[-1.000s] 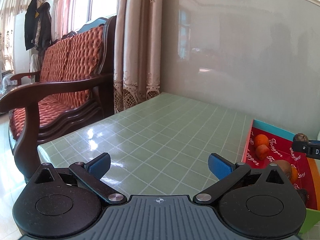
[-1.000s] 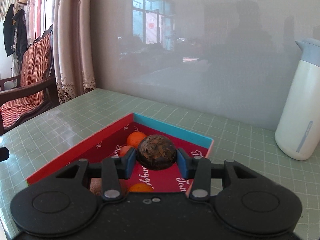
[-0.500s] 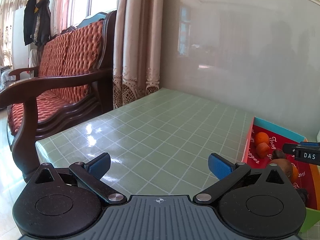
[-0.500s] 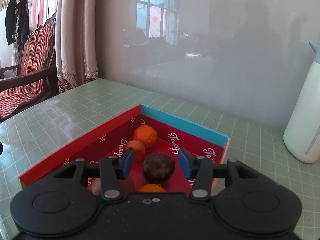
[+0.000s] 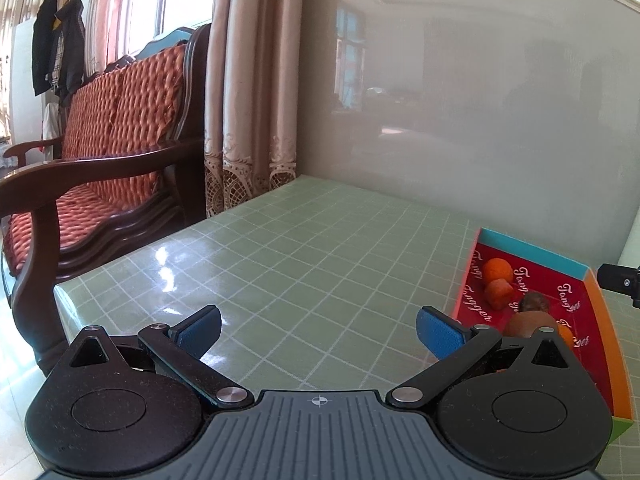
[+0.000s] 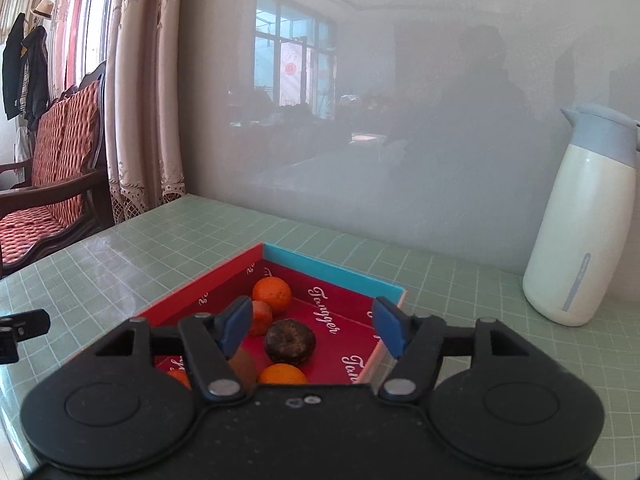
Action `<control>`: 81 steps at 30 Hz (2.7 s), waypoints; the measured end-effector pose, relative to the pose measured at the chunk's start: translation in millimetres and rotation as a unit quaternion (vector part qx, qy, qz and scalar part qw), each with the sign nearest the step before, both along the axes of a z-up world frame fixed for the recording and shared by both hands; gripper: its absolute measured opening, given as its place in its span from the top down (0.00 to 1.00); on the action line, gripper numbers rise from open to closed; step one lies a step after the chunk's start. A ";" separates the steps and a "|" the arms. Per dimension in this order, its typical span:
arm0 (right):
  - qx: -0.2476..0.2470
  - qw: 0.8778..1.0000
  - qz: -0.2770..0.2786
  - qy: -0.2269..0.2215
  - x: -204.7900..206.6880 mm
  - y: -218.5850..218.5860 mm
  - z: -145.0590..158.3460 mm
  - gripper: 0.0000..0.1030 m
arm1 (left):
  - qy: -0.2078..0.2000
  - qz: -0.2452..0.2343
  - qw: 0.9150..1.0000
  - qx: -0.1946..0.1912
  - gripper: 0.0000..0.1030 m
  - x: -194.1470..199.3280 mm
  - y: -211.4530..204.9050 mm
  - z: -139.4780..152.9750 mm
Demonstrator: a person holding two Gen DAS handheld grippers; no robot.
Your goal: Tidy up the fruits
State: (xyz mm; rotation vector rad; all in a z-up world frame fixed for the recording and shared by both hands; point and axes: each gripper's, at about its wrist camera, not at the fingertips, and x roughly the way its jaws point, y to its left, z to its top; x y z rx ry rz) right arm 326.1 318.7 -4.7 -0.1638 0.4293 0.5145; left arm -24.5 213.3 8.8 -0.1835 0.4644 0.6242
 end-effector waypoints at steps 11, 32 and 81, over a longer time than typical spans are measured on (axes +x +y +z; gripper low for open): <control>0.053 0.994 -0.091 0.016 -59.6 -73.0 4.3 0.03 | 0.000 -0.077 0.997 0.001 0.00 9.5 -44.9 4.3; -0.034 0.989 -0.145 0.005 -142.8 -25.7 -2.4 0.00 | -0.011 -0.128 0.992 0.004 0.00 -65.5 -56.4 23.0; 0.001 0.985 -0.168 0.044 -123.6 -55.6 -28.0 0.00 | 0.008 -0.149 0.988 0.032 0.00 -66.3 -77.7 14.5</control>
